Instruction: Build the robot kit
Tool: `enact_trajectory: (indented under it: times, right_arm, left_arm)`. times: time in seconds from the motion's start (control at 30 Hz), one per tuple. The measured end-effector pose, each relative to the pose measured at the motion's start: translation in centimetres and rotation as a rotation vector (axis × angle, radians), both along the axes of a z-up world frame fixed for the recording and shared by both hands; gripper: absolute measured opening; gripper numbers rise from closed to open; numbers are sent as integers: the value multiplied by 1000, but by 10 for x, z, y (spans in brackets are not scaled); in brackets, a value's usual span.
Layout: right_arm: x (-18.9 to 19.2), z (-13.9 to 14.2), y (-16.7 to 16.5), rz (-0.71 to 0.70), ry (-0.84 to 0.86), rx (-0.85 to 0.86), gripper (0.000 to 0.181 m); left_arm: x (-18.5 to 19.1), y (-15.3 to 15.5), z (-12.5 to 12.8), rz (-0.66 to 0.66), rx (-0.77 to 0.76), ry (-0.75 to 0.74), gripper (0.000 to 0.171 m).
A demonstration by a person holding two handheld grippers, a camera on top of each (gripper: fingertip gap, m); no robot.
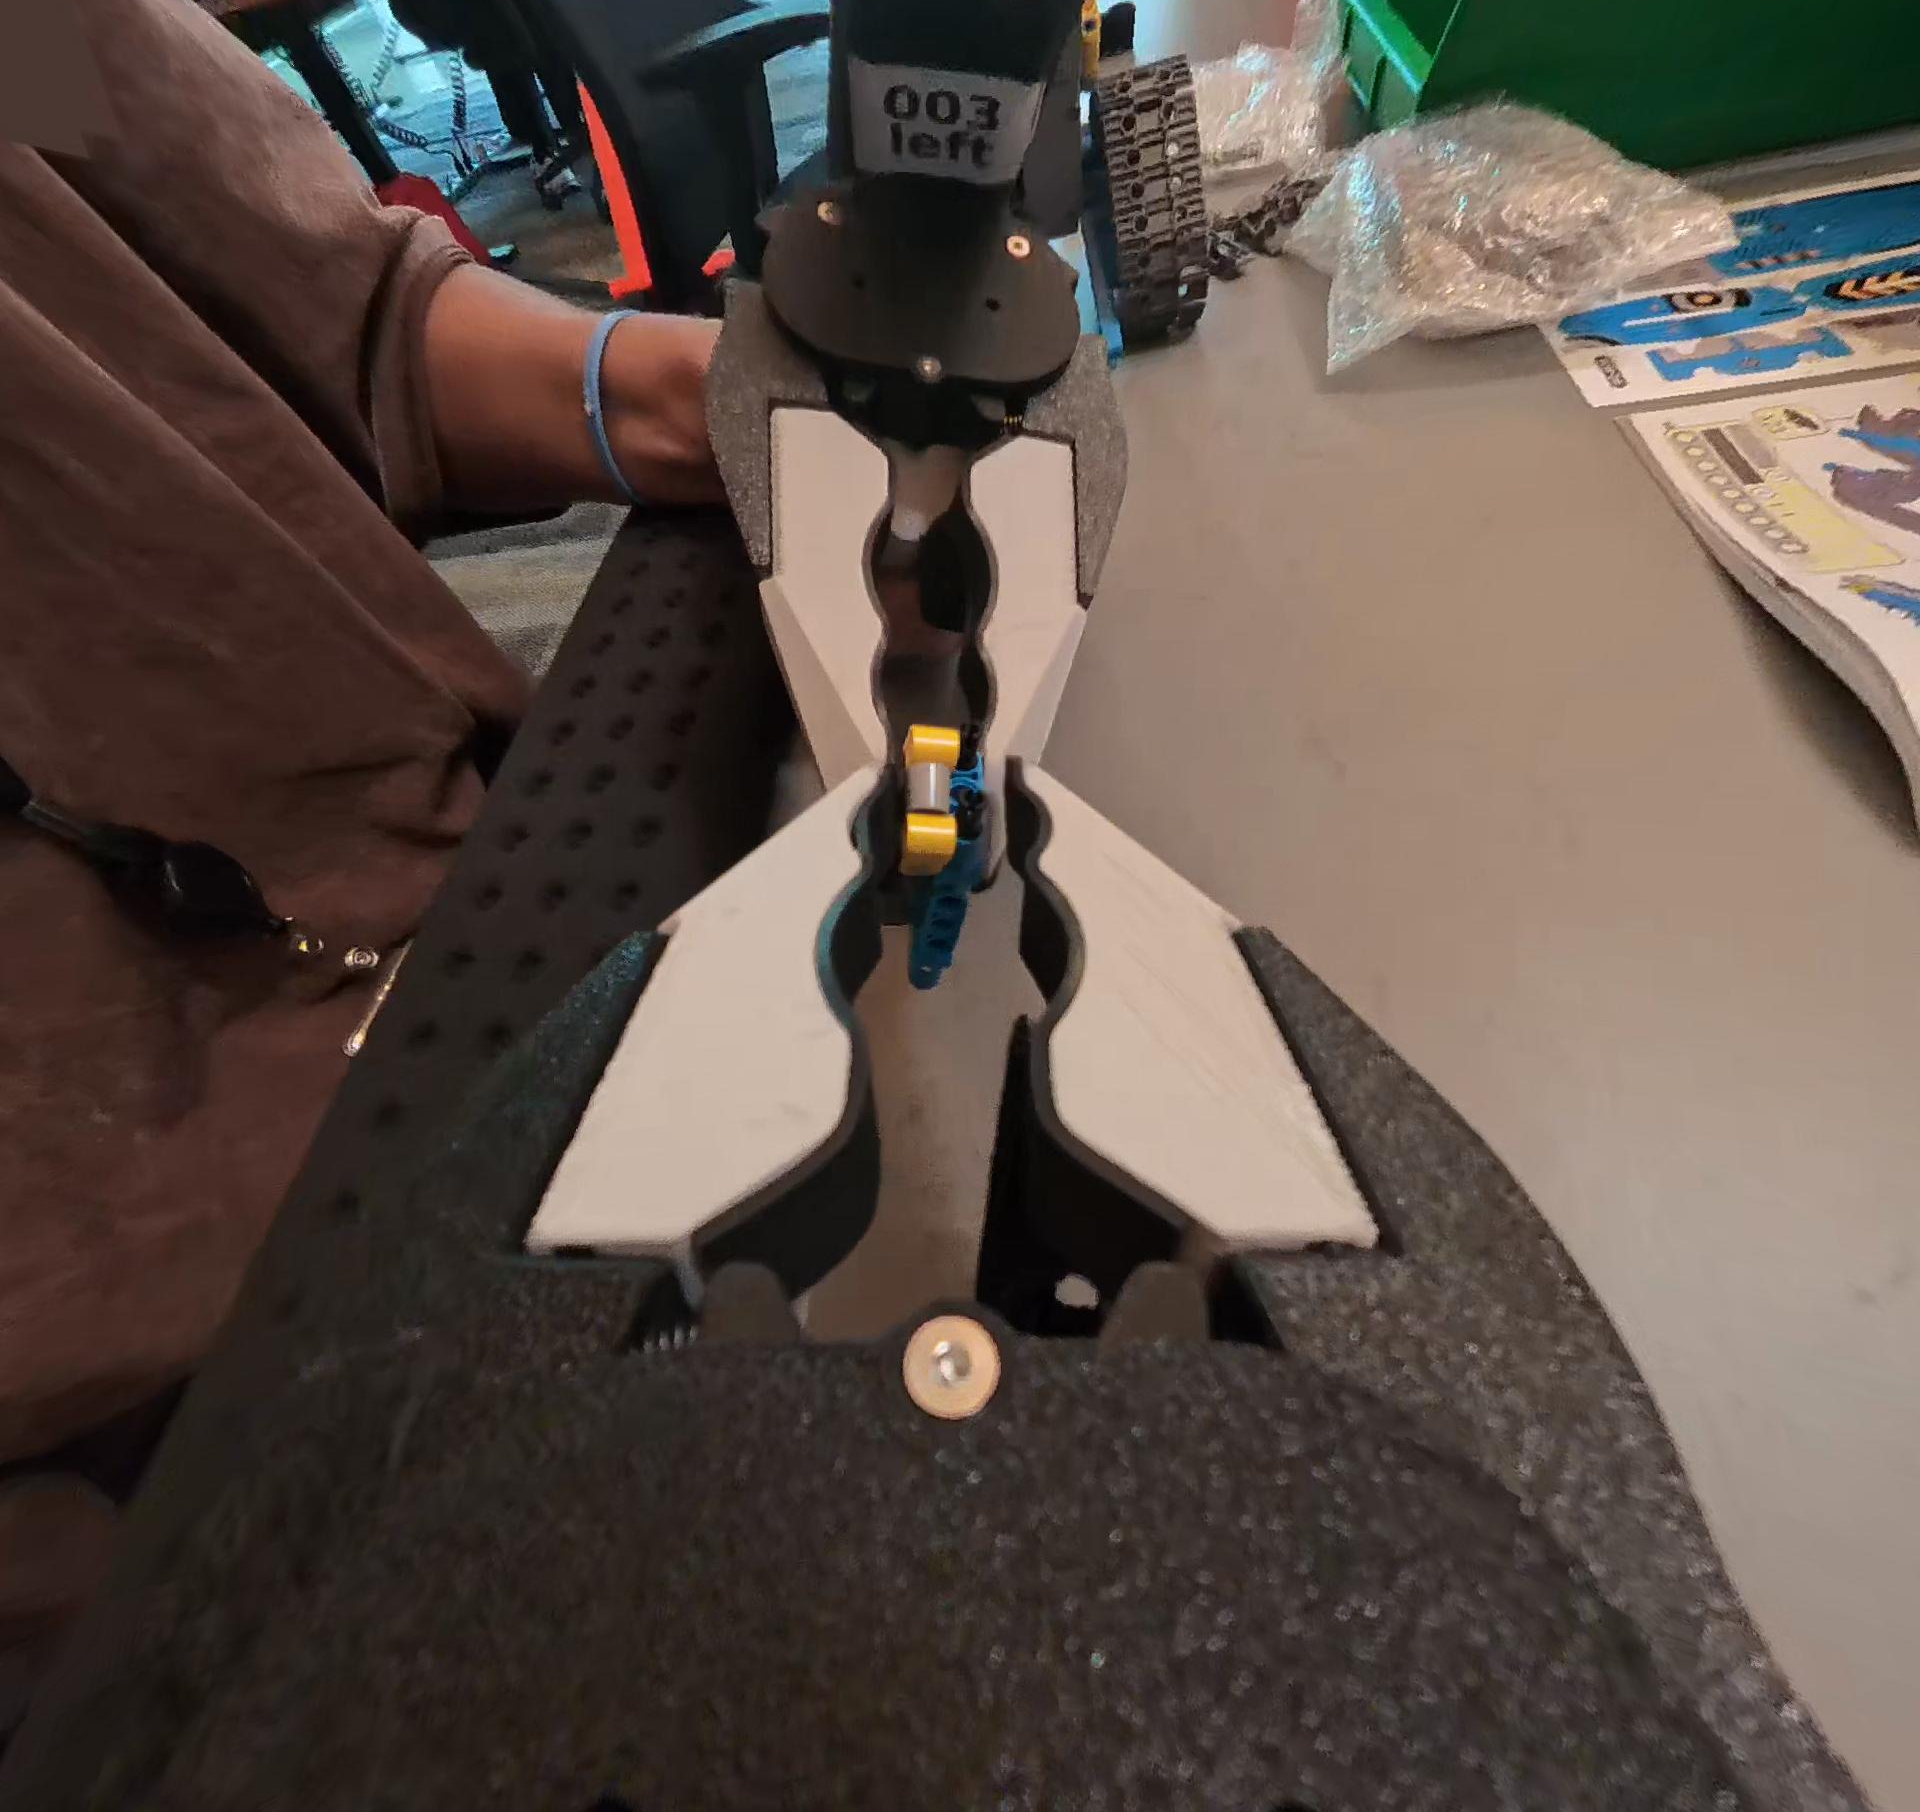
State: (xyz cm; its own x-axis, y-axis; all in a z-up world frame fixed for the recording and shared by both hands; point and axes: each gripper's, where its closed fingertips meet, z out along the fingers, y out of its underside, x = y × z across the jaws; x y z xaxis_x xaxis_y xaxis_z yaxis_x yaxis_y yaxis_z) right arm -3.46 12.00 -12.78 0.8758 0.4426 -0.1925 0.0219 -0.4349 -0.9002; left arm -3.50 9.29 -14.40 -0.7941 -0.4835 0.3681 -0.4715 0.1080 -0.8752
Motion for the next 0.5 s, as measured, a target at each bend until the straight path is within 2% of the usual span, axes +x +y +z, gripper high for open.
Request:
enact_trajectory:
  times: [0.37, 0.5]
  right_arm:
    - [5, 10, 1, -16, 138, -1, 14]
    - [7, 23, 6, -35, 297, 44, 14]
  left_arm:
    - [4, 4, 7, 15, -83, 32, 15]
    - [3, 0, 9, 8, -105, 40, 16]
